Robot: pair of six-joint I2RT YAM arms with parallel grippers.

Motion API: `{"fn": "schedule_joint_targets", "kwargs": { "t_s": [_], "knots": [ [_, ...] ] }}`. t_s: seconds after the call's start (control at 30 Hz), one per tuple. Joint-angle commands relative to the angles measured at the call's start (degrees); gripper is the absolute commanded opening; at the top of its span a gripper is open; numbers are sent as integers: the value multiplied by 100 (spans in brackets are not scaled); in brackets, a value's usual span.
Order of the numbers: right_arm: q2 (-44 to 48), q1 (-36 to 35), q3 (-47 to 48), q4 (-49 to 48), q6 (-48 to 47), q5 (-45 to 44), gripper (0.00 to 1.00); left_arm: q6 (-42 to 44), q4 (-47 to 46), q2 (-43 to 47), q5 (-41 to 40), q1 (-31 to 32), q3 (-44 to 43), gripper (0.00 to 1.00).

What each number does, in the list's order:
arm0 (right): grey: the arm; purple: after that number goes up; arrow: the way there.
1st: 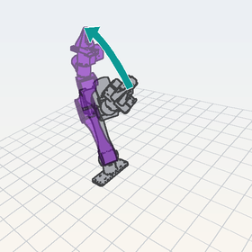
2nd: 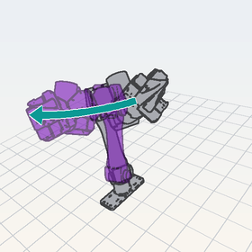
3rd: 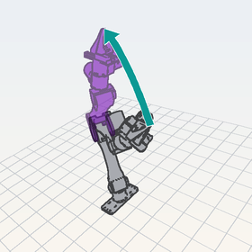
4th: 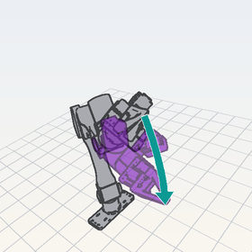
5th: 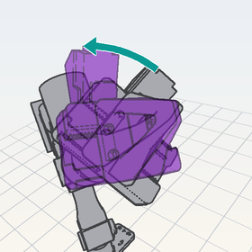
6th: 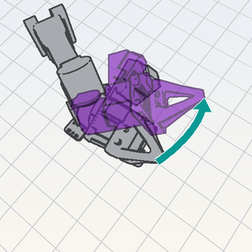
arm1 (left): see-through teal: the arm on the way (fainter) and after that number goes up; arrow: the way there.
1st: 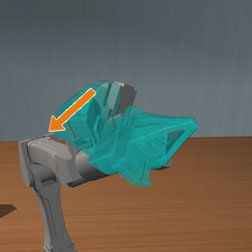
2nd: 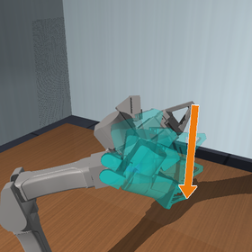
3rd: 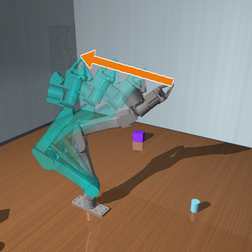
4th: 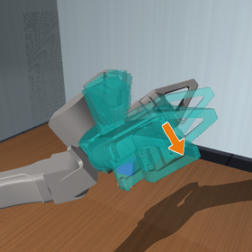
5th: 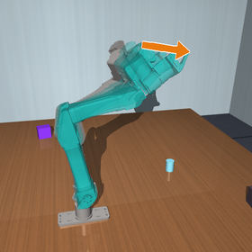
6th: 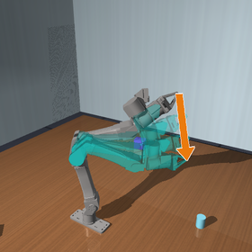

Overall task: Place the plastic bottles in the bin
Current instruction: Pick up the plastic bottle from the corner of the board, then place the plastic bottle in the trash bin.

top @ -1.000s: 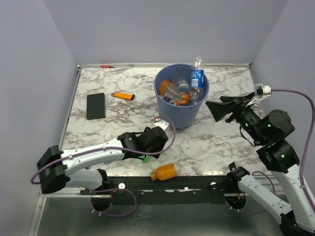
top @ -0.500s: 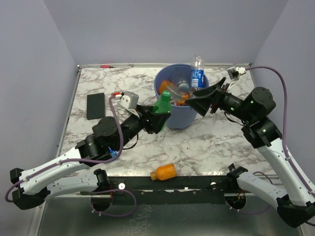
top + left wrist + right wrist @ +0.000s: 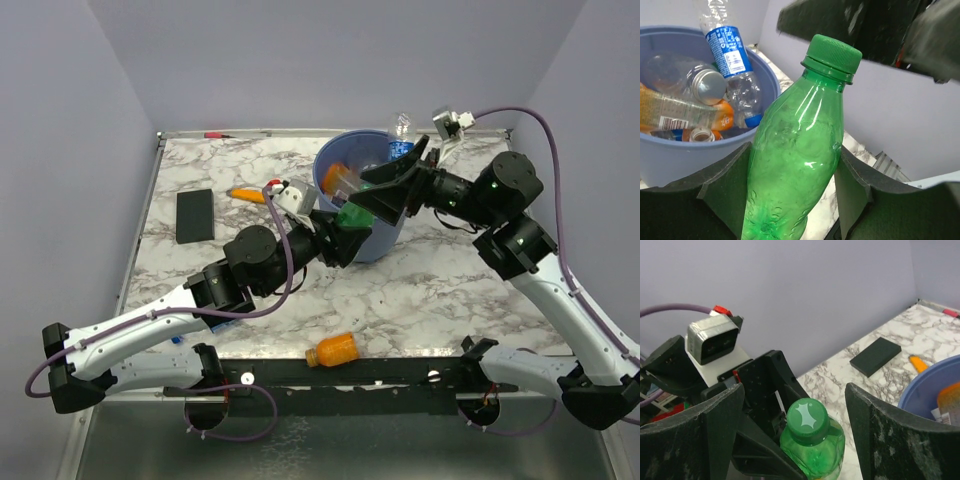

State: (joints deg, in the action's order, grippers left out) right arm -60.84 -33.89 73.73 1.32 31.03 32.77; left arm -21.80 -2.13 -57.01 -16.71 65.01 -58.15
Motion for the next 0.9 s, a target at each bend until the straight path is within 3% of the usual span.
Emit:
{"fn": "schedule_joint_targets", "kwargs": {
  "t_s": [0.0,0.2,0.33,0.37,0.47,0.5,0.53,0.7,0.87],
  "knots": [
    [-211,-270,250,732,-436,-535,82,50,-261,56,39,16,-214,22],
    [-306,-400,269,992,-533,-767,56,40,-258,141,-92,20,-172,21],
    [-385,-422,376,1122,-553,-923,27,44,-270,185,-109,20,-141,24],
    [-378,-423,389,1083,-566,-996,20,41,-255,206,-86,20,-131,35],
    [-412,-422,619,1155,-711,-1511,2,55,-155,381,-220,16,-80,84],
    [-448,-425,741,1192,-795,-1775,1,72,-81,475,-374,20,-49,95],
    [-503,-423,879,1221,-887,-2072,1,97,3,602,-600,20,-17,99],
    [-934,-328,1342,943,-1312,-3644,1,84,408,1491,-2077,18,454,99],
    [-1319,-164,955,-567,-1765,-4169,1,-233,633,2503,-2754,20,1238,99]
  ]
}}
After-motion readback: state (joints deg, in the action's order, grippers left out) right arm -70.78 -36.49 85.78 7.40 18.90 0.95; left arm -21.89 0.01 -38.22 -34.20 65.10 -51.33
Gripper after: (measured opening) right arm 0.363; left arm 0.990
